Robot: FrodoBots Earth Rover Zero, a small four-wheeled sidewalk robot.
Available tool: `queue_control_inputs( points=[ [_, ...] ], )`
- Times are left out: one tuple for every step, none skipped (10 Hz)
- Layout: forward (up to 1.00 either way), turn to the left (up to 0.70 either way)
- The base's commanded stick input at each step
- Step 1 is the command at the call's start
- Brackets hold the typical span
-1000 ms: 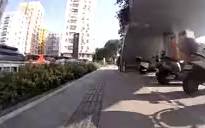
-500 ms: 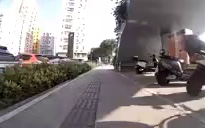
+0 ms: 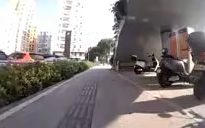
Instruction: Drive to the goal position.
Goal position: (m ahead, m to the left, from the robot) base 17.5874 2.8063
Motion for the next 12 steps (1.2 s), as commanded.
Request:
queue_control_inputs(
  points=[
    [0.45,0.0],
    [0.45,0.0],
    [0.45,0.0],
    [0.45,0.0],
    [0.45,0.0],
    [0.45,0.0],
    [0.45,0.0],
    [0.45,0.0],
    [0.45,0.0],
    [0.45,0.0],
    [0.45,0.0],
    [0.45,0.0]
  ],
)
